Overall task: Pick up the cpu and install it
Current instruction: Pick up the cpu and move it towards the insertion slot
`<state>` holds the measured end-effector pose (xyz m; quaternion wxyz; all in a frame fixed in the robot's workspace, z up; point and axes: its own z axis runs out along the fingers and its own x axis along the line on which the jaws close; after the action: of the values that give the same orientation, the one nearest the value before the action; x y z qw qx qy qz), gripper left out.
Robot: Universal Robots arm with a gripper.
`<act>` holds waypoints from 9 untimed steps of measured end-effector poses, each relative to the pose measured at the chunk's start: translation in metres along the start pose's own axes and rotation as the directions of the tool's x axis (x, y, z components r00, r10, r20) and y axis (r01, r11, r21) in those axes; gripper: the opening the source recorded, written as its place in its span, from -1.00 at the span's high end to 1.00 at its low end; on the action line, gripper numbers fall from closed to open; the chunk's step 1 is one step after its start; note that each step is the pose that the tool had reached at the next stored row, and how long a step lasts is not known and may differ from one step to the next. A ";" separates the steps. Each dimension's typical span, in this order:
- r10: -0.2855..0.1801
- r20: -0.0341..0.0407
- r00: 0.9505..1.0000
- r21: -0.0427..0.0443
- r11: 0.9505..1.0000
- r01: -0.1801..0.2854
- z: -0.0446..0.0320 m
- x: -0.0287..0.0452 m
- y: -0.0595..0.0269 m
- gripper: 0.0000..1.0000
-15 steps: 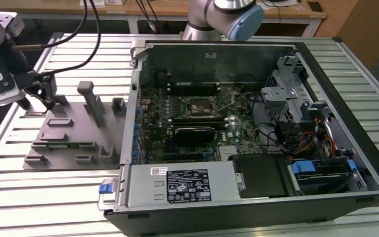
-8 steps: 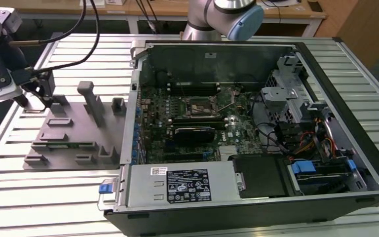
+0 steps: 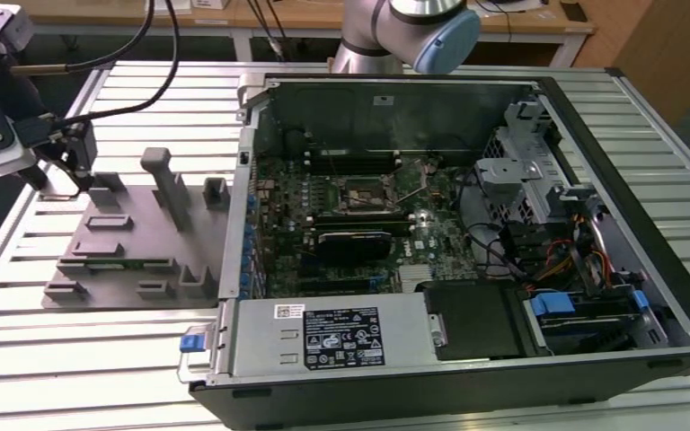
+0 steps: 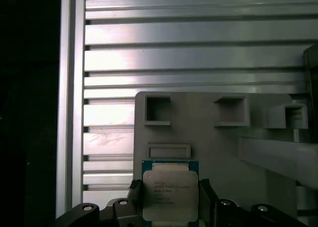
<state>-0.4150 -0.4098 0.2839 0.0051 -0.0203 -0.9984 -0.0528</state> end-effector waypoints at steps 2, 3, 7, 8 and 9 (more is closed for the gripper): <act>0.000 0.000 1.000 0.000 1.000 0.000 -0.0024 0.0000 0.0003 -0.08; 0.000 0.000 1.000 0.000 1.000 0.000 -0.0036 0.0000 0.0004 -0.08; 0.000 0.000 1.000 0.000 1.000 0.000 -0.0082 0.0001 0.0009 -0.08; 0.000 0.000 1.000 0.000 1.000 0.000 -0.0091 0.0001 0.0010 -0.08; 0.000 0.000 1.000 0.000 1.000 0.000 -0.0101 0.0001 0.0011 -0.08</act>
<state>-0.4150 -0.4098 0.2941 0.0051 -0.0203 -0.9984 -0.0528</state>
